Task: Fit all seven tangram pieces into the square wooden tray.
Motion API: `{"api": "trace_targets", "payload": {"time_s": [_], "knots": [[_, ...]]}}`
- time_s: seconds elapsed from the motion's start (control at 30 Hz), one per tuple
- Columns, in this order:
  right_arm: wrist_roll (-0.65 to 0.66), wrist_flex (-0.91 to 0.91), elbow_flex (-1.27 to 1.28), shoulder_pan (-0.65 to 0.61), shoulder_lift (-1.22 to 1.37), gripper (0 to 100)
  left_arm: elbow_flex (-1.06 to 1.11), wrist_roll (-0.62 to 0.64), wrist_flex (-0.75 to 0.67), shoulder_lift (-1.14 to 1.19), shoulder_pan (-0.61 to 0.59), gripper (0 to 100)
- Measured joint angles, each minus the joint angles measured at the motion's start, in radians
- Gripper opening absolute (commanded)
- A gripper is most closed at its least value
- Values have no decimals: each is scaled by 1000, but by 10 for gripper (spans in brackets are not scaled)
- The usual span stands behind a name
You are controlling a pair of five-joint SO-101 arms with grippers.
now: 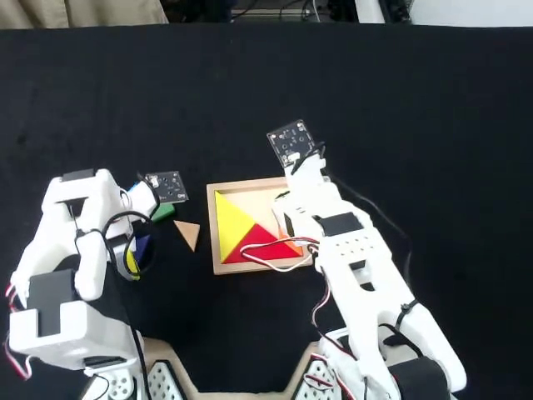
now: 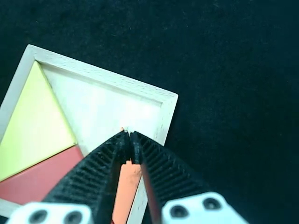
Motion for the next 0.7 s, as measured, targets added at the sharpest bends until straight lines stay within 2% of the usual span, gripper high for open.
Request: {"api": "trace_targets", "payload": {"time_s": [0.1, 0.4, 0.5, 0.57, 0.7], "knots": [[0, 0, 0, 0, 0, 11, -17, 0, 14, 12, 0, 186], [0, 0, 0, 0, 0, 11, -41, 0, 63, 23, 0, 184], [0, 0, 0, 0, 0, 11, -89, 0, 178, 29, 0, 174], [0, 0, 0, 0, 0, 11, -107, 0, 265, 20, 8, 133], [0, 0, 0, 0, 0, 11, -115, 0, 336, -26, 57, 74]]}}
